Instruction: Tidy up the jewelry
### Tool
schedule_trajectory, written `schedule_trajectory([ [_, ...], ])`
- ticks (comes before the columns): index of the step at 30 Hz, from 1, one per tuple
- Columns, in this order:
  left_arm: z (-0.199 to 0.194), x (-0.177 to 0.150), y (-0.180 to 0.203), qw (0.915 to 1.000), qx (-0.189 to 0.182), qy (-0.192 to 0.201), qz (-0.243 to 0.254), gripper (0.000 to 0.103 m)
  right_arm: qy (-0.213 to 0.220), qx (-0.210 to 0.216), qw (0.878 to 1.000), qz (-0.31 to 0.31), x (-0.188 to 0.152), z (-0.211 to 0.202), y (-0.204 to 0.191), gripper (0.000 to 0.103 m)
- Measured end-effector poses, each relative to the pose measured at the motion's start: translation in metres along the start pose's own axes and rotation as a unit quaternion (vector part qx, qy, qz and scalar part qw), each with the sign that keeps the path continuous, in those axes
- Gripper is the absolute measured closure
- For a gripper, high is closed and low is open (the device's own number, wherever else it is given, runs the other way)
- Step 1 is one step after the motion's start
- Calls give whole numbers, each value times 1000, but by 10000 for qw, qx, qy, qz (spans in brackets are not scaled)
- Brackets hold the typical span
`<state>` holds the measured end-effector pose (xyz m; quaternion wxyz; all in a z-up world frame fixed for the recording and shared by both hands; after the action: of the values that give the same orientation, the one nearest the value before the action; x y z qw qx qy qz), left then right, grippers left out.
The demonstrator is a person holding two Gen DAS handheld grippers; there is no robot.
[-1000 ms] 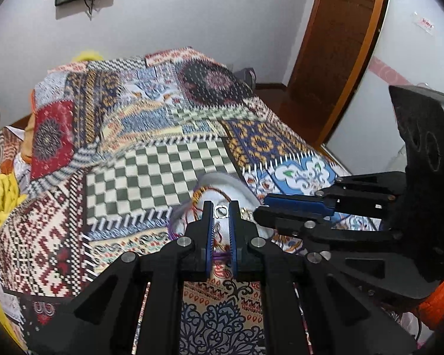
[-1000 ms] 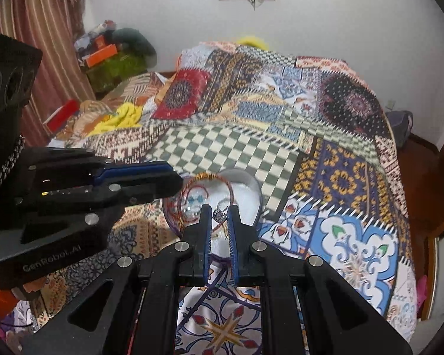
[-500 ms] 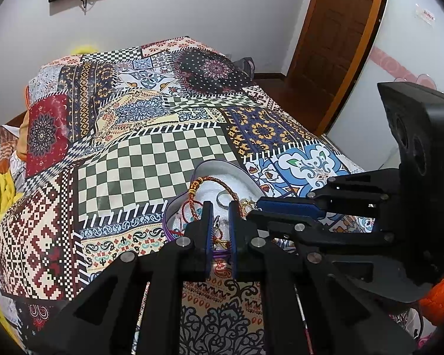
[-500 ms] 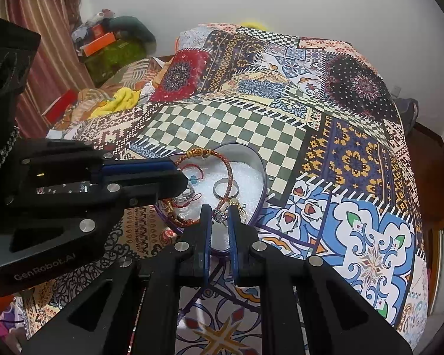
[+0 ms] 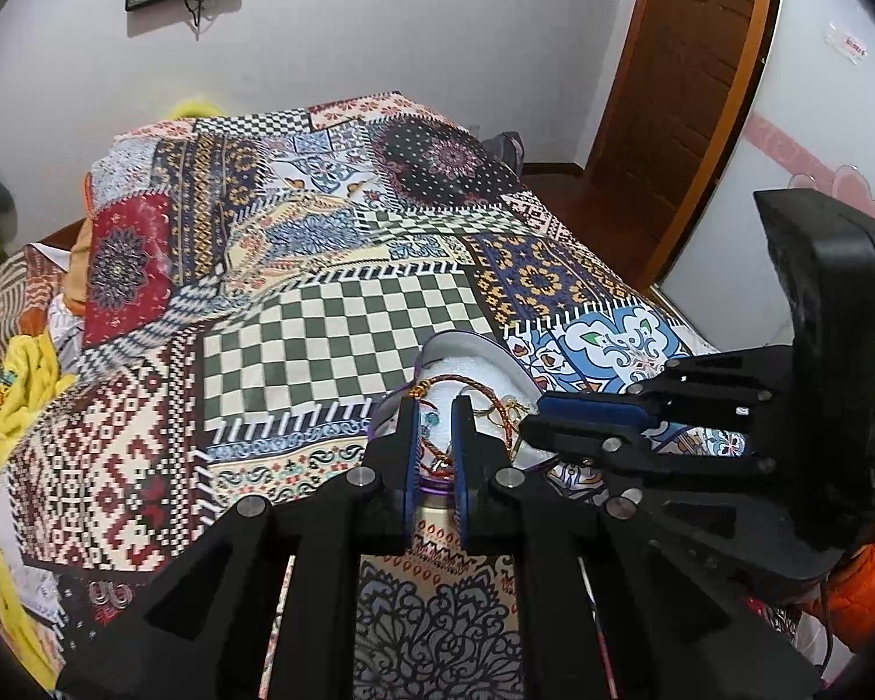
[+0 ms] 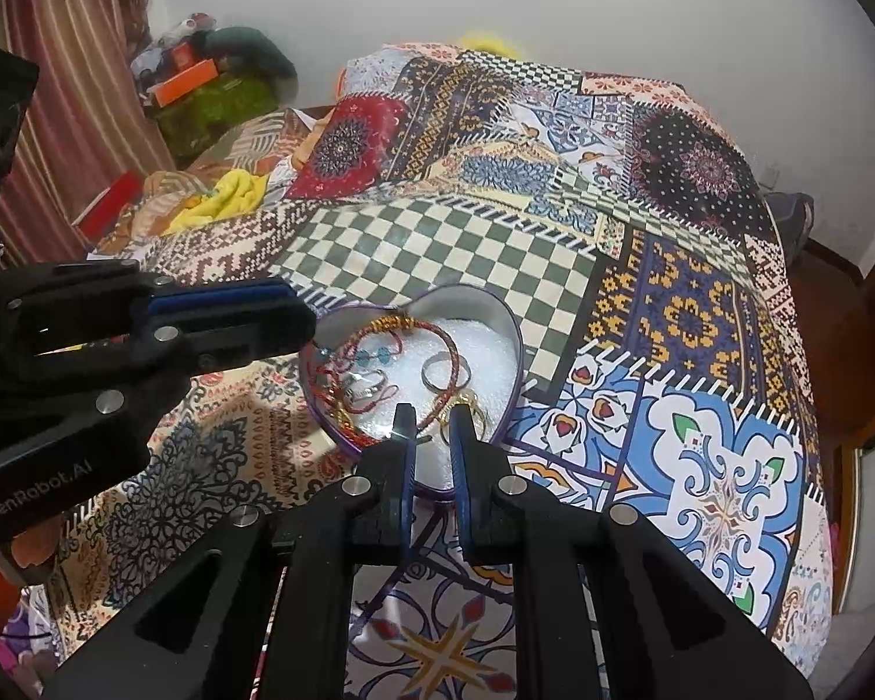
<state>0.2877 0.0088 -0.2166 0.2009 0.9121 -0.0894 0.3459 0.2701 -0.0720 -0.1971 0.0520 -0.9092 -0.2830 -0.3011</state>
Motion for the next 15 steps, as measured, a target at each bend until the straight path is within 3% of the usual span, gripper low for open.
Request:
schedule_trajectory([
  [10,-58,16,23,9983,103,561,124,93,683,-160,9974,138,21,-64,8,93],
  [15,-107,29,49,9935,91,1094,306,93,1378,-275,9895,332,31,-126,12,93],
])
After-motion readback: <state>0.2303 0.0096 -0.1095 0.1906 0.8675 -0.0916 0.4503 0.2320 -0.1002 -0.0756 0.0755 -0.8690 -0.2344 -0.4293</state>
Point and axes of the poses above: each gripper's, at about its wrist camera, not at the fingertips, and z roughly the way its jaws point, y to its right, x to its top, the point moved 6 cm from there along z, roughly the way its jaws point, and after that the axes turned 14 degrees about -x, right-handed, at the moved point
